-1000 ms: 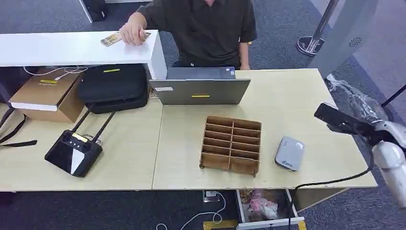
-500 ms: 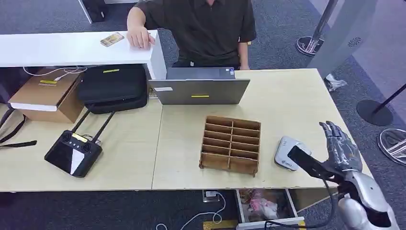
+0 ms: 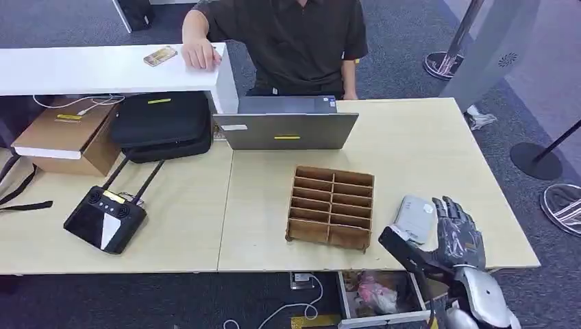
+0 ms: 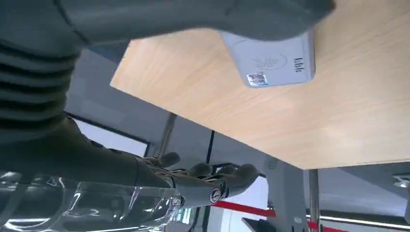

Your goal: Pass the card to the sensor for recognition and then transmit it.

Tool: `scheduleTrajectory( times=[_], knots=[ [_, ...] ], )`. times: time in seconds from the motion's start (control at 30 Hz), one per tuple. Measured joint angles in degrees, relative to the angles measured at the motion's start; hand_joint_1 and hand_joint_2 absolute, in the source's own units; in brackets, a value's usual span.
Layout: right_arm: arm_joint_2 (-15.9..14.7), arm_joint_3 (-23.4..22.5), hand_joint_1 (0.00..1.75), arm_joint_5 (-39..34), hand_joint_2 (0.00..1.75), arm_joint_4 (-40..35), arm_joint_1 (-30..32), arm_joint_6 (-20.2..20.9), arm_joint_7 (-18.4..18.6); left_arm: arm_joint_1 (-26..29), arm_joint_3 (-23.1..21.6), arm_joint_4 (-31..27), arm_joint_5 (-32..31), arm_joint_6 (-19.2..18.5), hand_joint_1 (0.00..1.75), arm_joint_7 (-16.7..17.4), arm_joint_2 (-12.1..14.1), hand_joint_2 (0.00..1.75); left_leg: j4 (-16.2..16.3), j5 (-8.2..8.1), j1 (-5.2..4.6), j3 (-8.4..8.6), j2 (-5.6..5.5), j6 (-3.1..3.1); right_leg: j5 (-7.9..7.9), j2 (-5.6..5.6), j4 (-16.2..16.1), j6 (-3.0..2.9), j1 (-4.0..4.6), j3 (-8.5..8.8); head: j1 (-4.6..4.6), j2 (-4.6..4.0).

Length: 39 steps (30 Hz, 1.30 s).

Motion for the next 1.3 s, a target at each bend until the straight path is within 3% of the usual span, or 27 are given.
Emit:
scheduleTrajectory(
  times=[0.1,0.13,0.27,0.43,0.6,0.73,1.0,1.3],
  knots=[
    [0.0,0.4,0.0,2.1,0.0,-3.6,2.4,2.8,0.2,0.2,-1.0,-0.7,0.6,-1.0,0.0,-0.9,0.0,0.0,0.0,-0.04,0.0,0.0,0.01,-0.05,-0.03,0.0,0.0,0.01,0.0,-0.01,0.02,0.0],
    [-0.1,0.4,0.0,2.2,1.75,-4.7,3.3,3.5,0.3,0.3,-1.4,-1.0,1.0,-1.6,0.0,-2.5,-0.4,0.0,0.0,-0.06,-0.01,0.0,0.0,-0.03,-0.04,0.0,0.0,0.02,-0.01,-0.01,0.0,0.0],
    [-1.9,0.1,0.0,-0.5,1.75,-8.0,6.0,5.1,-1.3,0.1,-3.8,-1.4,5.2,-1.3,0.0,-4.9,-0.6,0.0,0.0,-0.11,-0.01,-0.01,0.01,0.05,-0.05,0.0,0.0,0.05,-0.01,0.01,-0.02,0.0],
    [-6.1,-3.5,0.0,-4.7,1.75,-9.4,7.5,1.5,-5.0,2.5,-10.4,-5.6,14.0,0.3,0.0,-1.8,-0.5,0.0,0.0,-0.13,-0.05,-0.01,0.02,0.08,-0.05,0.01,0.0,0.06,-0.04,0.01,0.02,0.0],
    [-6.9,-5.9,0.0,-5.9,1.75,-9.9,7.8,-1.4,-7.7,5.7,-16.7,-10.1,18.1,1.7,0.0,-0.6,-0.4,0.0,0.0,-0.17,-0.02,-0.01,0.02,0.07,-0.07,0.02,0.0,0.06,-0.04,0.01,-0.02,0.0],
    [-6.9,-6.2,0.0,-5.7,1.75,-9.9,7.6,-1.6,-7.9,6.3,-19.6,-11.4,19.2,3.1,0.0,0.6,-0.2,0.0,0.0,-0.17,0.0,-0.02,0.02,0.06,-0.07,0.0,0.0,0.06,-0.03,0.01,-0.02,0.0],
    [-7.3,-5.5,0.0,-4.7,1.75,-10.0,7.7,-0.4,-7.2,6.2,-22.7,-10.7,21.2,2.7,0.0,-1.5,0.1,0.0,0.0,-0.16,-0.02,-0.01,0.02,0.05,-0.07,0.02,0.0,0.06,-0.02,0.01,0.0,0.0],
    [-7.9,-0.7,0.0,-4.8,1.75,-8.3,4.5,1.9,-6.2,6.0,-24.5,-9.4,23.2,2.4,0.0,-2.5,0.2,0.0,0.0,-0.17,-0.02,0.02,0.11,0.06,-0.07,0.08,0.0,0.06,-0.03,0.02,-0.02,0.0]
  ],
)
